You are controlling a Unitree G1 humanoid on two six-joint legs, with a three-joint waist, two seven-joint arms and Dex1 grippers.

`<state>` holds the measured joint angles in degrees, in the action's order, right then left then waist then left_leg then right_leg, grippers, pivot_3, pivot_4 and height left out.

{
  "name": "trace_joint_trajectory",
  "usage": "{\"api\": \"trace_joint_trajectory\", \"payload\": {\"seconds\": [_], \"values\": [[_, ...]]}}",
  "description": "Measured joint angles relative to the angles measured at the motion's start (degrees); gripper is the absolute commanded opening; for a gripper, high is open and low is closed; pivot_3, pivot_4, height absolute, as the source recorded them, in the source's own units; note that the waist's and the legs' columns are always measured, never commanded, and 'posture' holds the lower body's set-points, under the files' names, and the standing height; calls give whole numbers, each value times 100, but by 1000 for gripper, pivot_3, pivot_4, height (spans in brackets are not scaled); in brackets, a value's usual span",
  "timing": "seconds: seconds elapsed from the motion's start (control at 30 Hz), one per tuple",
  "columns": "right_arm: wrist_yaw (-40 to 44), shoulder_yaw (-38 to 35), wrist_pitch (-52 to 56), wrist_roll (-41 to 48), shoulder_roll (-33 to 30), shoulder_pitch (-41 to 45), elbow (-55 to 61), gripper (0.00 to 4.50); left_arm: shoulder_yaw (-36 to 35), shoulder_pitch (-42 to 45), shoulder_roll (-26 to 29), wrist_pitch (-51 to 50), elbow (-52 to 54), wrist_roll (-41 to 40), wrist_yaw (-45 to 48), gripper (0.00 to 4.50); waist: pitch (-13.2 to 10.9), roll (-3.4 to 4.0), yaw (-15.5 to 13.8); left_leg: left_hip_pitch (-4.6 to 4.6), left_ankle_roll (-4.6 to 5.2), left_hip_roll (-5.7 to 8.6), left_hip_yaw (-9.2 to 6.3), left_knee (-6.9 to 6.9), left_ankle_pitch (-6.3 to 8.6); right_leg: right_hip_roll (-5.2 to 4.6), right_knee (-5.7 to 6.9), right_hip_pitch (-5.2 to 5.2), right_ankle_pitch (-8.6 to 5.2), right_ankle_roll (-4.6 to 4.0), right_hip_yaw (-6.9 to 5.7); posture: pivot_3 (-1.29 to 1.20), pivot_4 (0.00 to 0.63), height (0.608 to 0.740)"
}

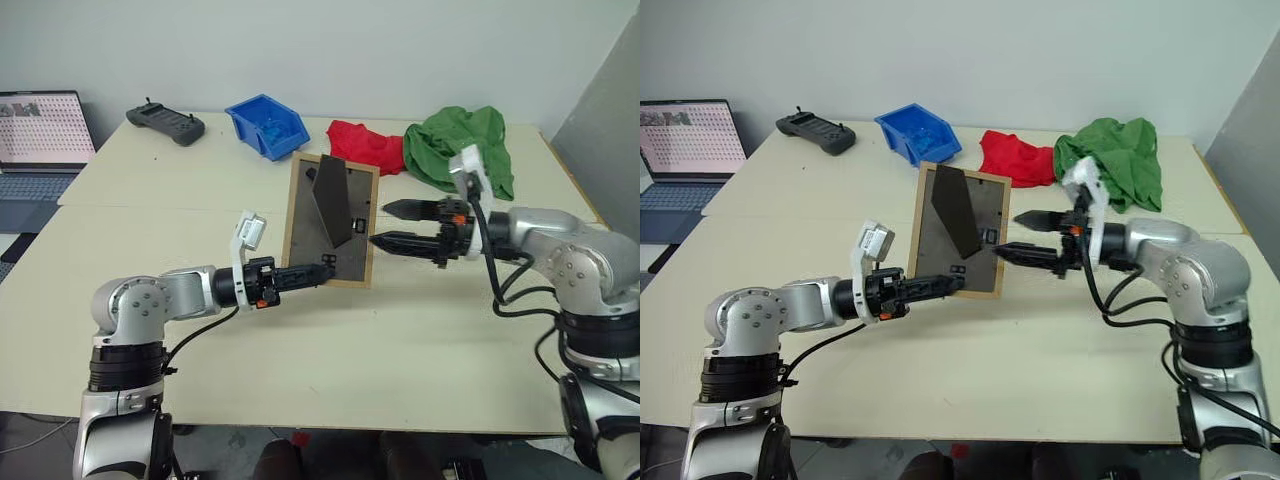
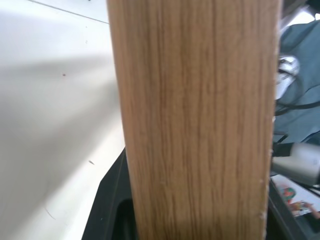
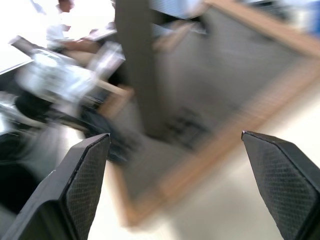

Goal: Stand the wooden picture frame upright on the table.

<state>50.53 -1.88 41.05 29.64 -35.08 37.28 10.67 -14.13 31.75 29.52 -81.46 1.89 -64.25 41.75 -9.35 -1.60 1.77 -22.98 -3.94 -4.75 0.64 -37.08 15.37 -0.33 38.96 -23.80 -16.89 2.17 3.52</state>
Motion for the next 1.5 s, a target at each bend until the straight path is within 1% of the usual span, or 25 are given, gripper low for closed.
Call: {"api": "trace_joint_trajectory", "payload": {"seconds": [0.03,0.13,0.2,0.23,0.27,0.33,0.4,0.5,0.57,0.63,0.67,0.77,0.8,0.83,0.9,0.93,1.0,1.03,1.07,1.13,1.23,1.33,1.4,1.43,1.5], "values": [[-104,51,-696,-427,-38,-153,-111,4441,-99,34,-40,-204,-88,-110,-139,1317,0,0,4,1,0,2,2,-1,0,-1,2,0,0,1,2,0,150,740],[-588,458,-3435,-2077,-262,-403,-692,4441,-343,244,-220,-794,-531,-487,-589,1317,-2,-1,22,2,-2,3,4,-8,-1,-1,7,0,2,4,5,0,150,740],[-1372,836,-5771,-3531,-518,-394,-1374,4441,-407,313,-274,-1023,-729,-899,-882,1317,-2,-1,49,7,-7,2,9,-8,-4,-2,8,0,2,5,9,0,150,740],[-2069,1032,-6880,-4436,-598,-319,-1737,4441,-410,313,-268,-1073,-796,-1146,-1048,1317,-2,-1,67,9,-27,0,10,-8,-15,-2,10,-1,2,4,13,0,150,740],[-2549,1190,-7588,-4999,-633,-221,-1986,4441,-403,313,-276,-1081,-828,-1298,-1171,1317,-2,-1,88,10,-30,0,14,-5,-17,-2,12,-4,2,4,16,0,150,740],[-3505,1464,-8565,-6043,-626,-17,-2412,4441,-405,283,-289,-1081,-827,-1639,-1445,1317,-2,-1,114,14,-52,-4,14,-3,-29,-1,16,-4,3,3,18,0,150,740],[-4414,1686,-9147,-6936,-509,215,-2884,4441,-392,195,-347,-1067,-810,-2071,-1781,1317,-2,-1,121,16,-65,-3,15,-1,-36,-5,23,-4,3,2,20,0,150,740],[-5344,1915,-9557,-7743,-266,531,-3264,4441,-232,-86,-340,-895,-643,-2747,-2288,1317,-2,-1,117,19,-91,1,14,-1,-51,-11,39,-6,4,1,19,0,150,740],[-5593,2024,-9593,-7970,-154,735,-3361,4441,-87,-252,-304,-710,-518,-3110,-2521,1317,-2,-2,113,23,-98,4,11,-2,-55,-15,50,-5,4,1,20,0,150,740],[-5710,2139,-9657,-8075,-66,922,-3505,4083,124,-390,-235,-507,-357,-3491,-2750,1317,-2,-2,102,26,-101,6,5,-2,-57,-16,54,-1,3,1,19,0,150,740],[-5770,2161,-9690,-8086,-61,959,-3585,4012,213,-459,-159,-376,-288,-3689,-2874,1317,-2,-3,96,27,-101,6,4,-3,-57,-16,54,2,3,1,19,0,150,740],[-5941,2229,-9773,-8140,-73,971,-3775,3241,440,-564,52,-8,-163,-4145,-3141,1317,-2,-3,26,27,-100,12,2,-5,-56,-22,50,6,3,1,19,0,150,740],[-5966,2234,-9799,-8141,-78,973,-3804,3077,510,-590,103,80,-144,-4219,-3204,1317,-2,-3,17,27,-100,14,3,-5,-56,-23,50,6,3,1,18,0,150,740],[-6002,2239,-9816,-8147,-99,973,-3815,2751,580,-651,144,205,-132,-4330,-3267,1317,-2,-3,10,27,-100,15,3,-5,-56,-25,50,6,3,1,17,0,150,740],[-6086,2240,-9849,-8181,-185,974,-3817,2352,719,-725,243,400,-52,-4483,-3345,1317,-2,-3,4,25,-100,15,0,-6,-56,-25,49,6,3,1,15,0,150,740],[-6130,2238,-9889,-8185,-252,976,-3814,2036,805,-747,313,493,6,-4538,-3372,1317,-2,-3,3,26,-99,15,1,-5,-56,-25,49,6,3,1,14,0,150,740],[-6177,2232,-9918,-8181,-273,981,-3812,1681,873,-758,346,571,42,-4565,-3376,2017,-2,-3,6,27,-99,15,2,-5,-56,-24,50,6,3,1,13,0,150,740],[-6164,2248,-9924,-8198,-298,981,-3816,1502,911,-762,359,656,107,-4628,-3344,2139,-2,-3,6,27,-99,15,1,-5,-56,-24,51,7,3,1,12,0,150,740],[-6149,2275,-9931,-8206,-327,979,-3832,1332,913,-762,372,721,182,-4692,-3326,2438,-2,-3,6,27,-99,15,1,-5,-56,-24,50,7,3,1,11,0,150,740],[-6132,2279,-9950,-8196,-341,979,-3837,1314,919,-762,448,817,236,-4739,-3303,2786,-2,-3,6,29,-99,15,2,-4,-56,-24,51,6,3,1,12,0,150,740],[-5939,2294,-10205,-7829,-397,1002,-4074,1313,845,-760,667,1015,179,-4743,-3282,3286,-2,-3,10,28,-98,15,1,-5,-56,-23,50,7,3,1,11,0,150,740],[-5283,2384,-10475,-6912,-411,1029,-4624,1313,392,-776,1216,1290,144,-4700,-3278,4007,-4,-4,26,30,-96,12,1,-4,-55,-21,49,8,3,0,12,0,150,740],[-4646,2466,-10434,-6120,-357,1010,-4841,1313,53,-975,1458,1437,240,-4662,-3255,4379,-4,-4,46,34,-96,11,1,-1,-55,-21,42,14,3,0,13,0,150,740],[-4154,2499,-10268,-5472,-224,947,-4892,1312,-113,-1179,1584,1504,349,-4536,-3264,4500,-4,-5,80,40,-96,7,-3,2,-55,-21,34,26,3,0,16,0,150,740],[-3095,2496,-9631,-4211,155,788,-4915,1311,-292,-1556,1768,1685,752,-3998,-3310,4500,-3,-6,124,42,-96,2,-17,2,-55,-21,26,39,4,-2,14,0,150,740]]}}
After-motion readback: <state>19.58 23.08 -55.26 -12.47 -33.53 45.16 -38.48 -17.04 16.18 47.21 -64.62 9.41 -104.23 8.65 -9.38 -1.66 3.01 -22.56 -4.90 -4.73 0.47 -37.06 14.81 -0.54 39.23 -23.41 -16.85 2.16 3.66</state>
